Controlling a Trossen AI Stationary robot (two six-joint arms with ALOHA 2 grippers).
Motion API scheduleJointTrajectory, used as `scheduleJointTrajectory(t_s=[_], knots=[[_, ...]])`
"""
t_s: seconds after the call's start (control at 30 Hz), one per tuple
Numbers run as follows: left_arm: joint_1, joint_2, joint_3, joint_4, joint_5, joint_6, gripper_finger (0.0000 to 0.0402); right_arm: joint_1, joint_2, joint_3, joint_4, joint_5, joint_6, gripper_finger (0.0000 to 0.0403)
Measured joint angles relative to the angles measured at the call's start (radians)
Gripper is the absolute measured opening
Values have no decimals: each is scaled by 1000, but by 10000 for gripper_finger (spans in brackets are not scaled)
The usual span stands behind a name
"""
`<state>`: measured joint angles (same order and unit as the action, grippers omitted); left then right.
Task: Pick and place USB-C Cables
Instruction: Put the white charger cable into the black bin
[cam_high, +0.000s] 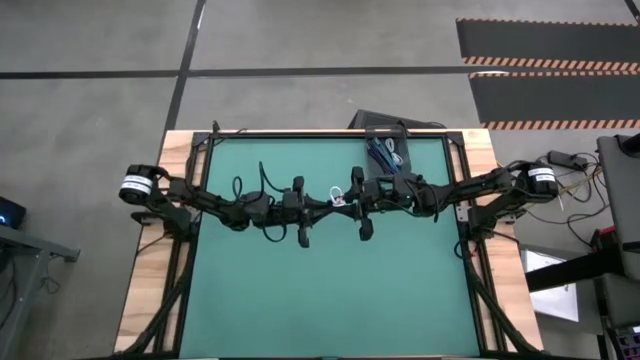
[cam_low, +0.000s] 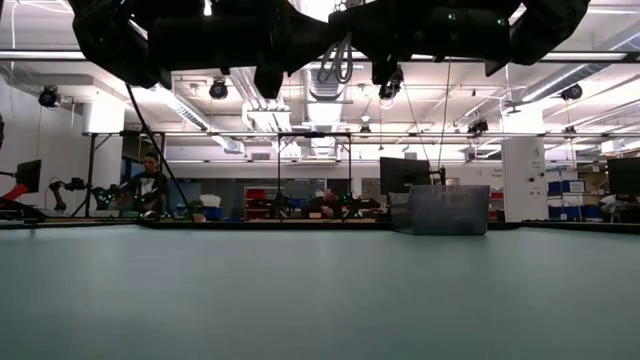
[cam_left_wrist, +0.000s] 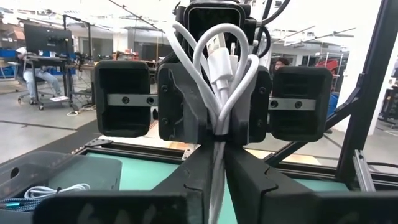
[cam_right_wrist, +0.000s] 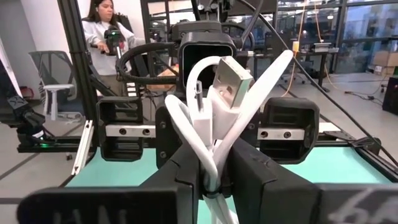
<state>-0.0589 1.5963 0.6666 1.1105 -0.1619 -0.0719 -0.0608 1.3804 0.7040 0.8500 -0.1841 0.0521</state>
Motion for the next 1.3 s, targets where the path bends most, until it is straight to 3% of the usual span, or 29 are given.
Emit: scheduleJointTrajectory(t_s=[0.47,0.77,1.0,1.3], knots=[[0,-13,-16,-7,0,-1,134,0,-7,0,-4,1,6,40],[-1,-75,-94,-12,0,-17,149,-1,-42,2,-42,3,17,39],[-1,-101,-123,-14,0,-28,149,-8,-88,66,-247,56,16,38],[-1,-104,-135,-23,0,-27,149,-38,-108,228,-646,111,15,38]])
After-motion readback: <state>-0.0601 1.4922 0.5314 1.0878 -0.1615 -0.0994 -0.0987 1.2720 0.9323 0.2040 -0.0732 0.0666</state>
